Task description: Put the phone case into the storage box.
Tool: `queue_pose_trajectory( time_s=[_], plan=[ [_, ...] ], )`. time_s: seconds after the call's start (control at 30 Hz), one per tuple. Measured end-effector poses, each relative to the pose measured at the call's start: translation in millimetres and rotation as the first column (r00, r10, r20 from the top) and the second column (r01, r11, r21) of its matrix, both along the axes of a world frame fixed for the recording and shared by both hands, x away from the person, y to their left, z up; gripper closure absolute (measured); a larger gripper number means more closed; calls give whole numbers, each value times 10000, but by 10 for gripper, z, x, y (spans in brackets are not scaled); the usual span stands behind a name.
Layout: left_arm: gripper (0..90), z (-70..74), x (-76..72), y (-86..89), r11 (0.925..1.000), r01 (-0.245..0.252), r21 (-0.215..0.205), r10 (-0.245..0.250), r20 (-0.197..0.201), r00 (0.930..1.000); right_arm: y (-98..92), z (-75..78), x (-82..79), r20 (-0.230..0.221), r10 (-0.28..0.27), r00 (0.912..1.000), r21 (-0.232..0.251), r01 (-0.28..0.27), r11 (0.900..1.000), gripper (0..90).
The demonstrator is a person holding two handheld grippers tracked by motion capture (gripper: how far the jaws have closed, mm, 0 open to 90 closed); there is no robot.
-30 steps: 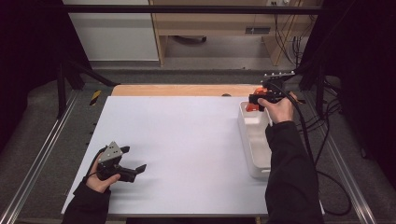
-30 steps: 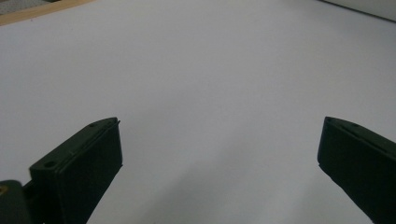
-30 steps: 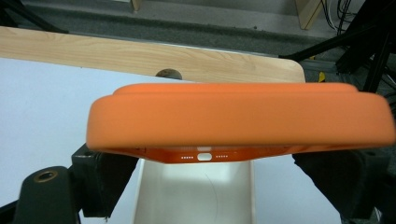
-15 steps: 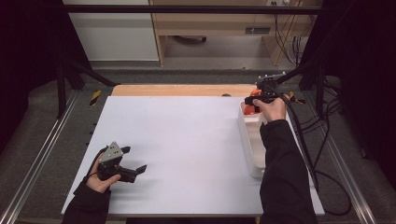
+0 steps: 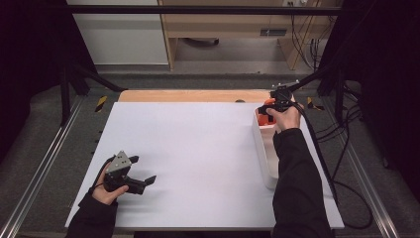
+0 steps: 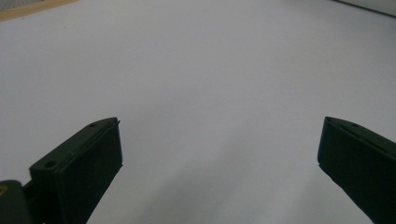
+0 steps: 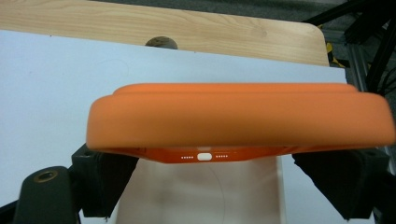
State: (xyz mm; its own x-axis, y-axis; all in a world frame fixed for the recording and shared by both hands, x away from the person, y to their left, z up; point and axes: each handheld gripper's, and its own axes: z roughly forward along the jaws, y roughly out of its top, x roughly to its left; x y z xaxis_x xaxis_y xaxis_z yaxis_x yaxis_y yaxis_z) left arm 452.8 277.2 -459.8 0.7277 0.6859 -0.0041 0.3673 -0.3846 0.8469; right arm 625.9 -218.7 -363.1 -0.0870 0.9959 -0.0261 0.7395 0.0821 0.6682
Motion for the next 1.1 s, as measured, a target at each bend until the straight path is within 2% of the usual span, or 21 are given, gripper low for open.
queue_pose_trajectory(
  time_s=[0.5, 1.1],
  plan=[
    [0, -17, 6, -6, 10000, 56, 44, -56, -56, 10000, 42, -188, 148, -424, -164, 9990, -183, 156, 9997, 154],
    [0, -28, 8, -14, 9999, 80, 78, -80, -91, 9999, 58, -227, 195, -359, -147, 9992, -152, 141, 9998, 148]
  ],
)
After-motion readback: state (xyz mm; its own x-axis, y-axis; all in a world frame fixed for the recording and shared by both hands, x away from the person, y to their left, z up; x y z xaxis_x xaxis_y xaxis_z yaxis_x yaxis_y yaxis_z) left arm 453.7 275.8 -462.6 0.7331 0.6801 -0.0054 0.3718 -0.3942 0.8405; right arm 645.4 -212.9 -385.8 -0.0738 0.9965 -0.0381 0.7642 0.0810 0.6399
